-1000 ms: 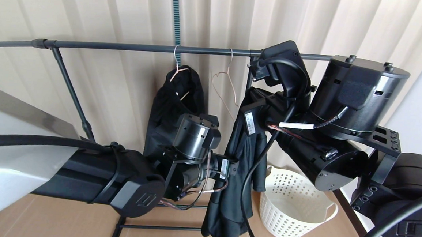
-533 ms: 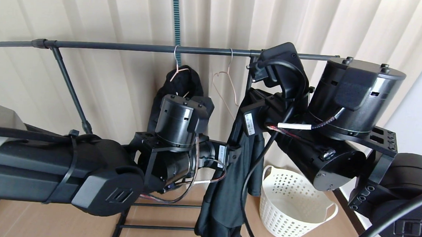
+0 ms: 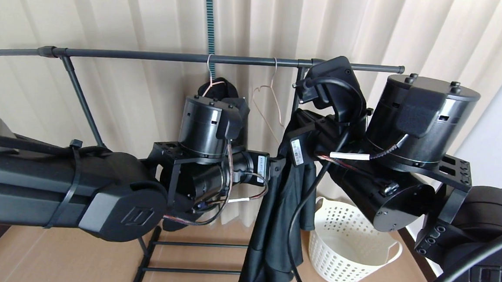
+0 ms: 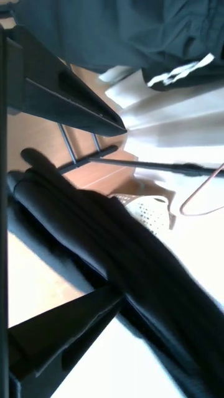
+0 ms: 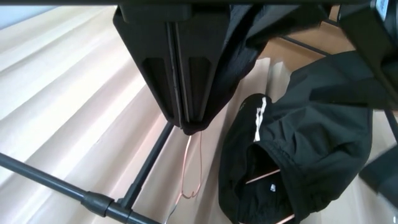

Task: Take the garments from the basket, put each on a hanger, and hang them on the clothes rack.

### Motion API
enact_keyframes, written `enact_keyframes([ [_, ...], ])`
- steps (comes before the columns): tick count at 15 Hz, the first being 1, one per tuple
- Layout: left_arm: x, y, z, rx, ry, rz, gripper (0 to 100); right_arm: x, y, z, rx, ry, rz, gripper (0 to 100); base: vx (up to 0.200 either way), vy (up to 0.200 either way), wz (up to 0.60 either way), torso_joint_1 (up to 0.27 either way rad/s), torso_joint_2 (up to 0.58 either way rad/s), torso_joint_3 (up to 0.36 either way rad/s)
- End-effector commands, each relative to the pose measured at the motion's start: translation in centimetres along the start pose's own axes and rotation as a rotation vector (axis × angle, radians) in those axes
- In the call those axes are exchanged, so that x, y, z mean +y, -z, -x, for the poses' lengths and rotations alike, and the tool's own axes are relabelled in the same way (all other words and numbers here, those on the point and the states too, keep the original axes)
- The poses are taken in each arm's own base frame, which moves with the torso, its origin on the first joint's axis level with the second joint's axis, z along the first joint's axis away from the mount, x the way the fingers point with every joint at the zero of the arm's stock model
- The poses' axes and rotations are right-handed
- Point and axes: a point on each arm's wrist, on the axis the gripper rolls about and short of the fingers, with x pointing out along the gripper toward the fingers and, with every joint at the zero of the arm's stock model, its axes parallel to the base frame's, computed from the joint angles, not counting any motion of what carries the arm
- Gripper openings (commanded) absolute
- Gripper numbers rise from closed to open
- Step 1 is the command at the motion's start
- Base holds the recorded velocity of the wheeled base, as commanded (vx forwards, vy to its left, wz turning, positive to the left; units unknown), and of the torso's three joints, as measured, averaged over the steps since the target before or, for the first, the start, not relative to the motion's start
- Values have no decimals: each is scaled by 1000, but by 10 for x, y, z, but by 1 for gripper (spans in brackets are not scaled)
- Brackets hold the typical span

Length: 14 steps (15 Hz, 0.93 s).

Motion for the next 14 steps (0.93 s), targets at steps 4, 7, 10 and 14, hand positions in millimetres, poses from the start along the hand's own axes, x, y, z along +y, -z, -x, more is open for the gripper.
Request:
enact_keyframes([
  [4,-4,6,-35,9,-18,-13,100,-4,-1,7,-4,-1,-3,0,0,0,0,0,0,0],
  [7,2,13,-51,18,-77,-34,100,-8,-4,11,-13,1,-10,0,0,0,0,0,0,0],
  [10,6,18,-50,35,-102,-46,100,-11,-5,13,-16,4,-13,0,0,0,0,0,0,0],
  [14,21,26,-42,67,-156,-71,100,-18,-4,9,-11,29,-14,0,0,0,0,0,0,0],
])
